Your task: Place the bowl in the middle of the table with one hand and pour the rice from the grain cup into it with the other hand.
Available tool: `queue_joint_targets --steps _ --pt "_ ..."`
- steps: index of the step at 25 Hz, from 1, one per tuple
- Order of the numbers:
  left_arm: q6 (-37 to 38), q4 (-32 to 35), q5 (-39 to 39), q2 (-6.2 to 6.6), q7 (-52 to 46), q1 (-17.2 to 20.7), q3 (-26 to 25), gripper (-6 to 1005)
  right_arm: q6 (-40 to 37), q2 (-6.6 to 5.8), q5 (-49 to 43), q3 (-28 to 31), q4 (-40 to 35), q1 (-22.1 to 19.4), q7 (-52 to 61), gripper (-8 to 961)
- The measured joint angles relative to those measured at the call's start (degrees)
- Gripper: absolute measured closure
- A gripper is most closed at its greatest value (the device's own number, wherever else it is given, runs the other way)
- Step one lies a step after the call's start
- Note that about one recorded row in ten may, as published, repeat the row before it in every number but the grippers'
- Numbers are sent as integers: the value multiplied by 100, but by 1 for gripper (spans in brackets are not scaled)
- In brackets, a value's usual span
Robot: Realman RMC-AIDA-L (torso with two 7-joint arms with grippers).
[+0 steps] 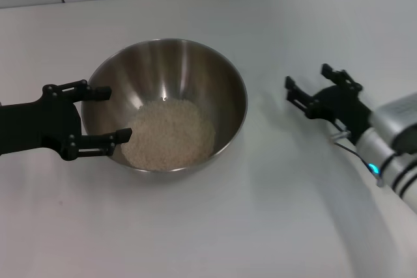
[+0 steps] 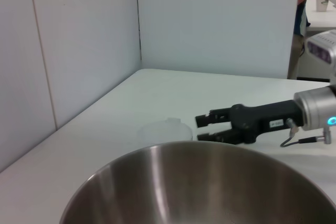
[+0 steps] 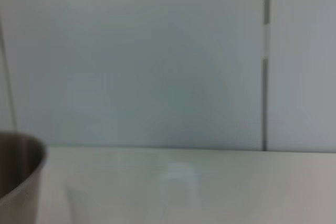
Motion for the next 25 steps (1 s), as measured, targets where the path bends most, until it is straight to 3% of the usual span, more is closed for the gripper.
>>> queue_joint_targets --steps 3,7,10,12,13,14,15,18,19,20,24,25 --pt "-2 3 0 0 0 5 0 162 -586 -26 -1 4 -167 -235 539 154" --pt "-23 16 0 -1 0 11 0 162 -2424 14 -3 -373 -1059 -536 1770 127" --pt "-35 7 0 1 -1 2 1 162 -3300 -3 -71 -1093 -1952 -377 2686 127" --pt "-37 3 0 5 0 -3 0 162 -3710 -16 -243 -1913 -2855 -121 3592 127" --pt "-38 3 1 6 -1 -6 1 162 -3790 -13 -318 -2263 -3258 -8 4023 127" --pt "-39 8 0 7 -1 -18 0 162 -3792 15 -443 -3121 -4159 232 4905 127" --pt "-39 8 0 7 -1 -18 0 162 -3792 15 -443 -3121 -4159 232 4905 127" --pt "-44 14 0 9 -7 -32 -13 161 -3550 50 -511 -4237 -5054 433 5623 127" --pt "-46 39 13 13 -40 -35 -24 161 -3269 54 -591 -5044 -5624 541 6173 127" --pt "-46 39 13 13 -40 -35 -24 161 -3269 54 -591 -5044 -5624 541 6173 127" --pt "-48 113 114 18 -177 -61 -30 161 -2549 76 -1118 -6347 -6669 726 7321 127" --pt "-49 136 137 18 -221 -73 -28 161 -2549 76 -1118 -6347 -6669 726 7321 127"
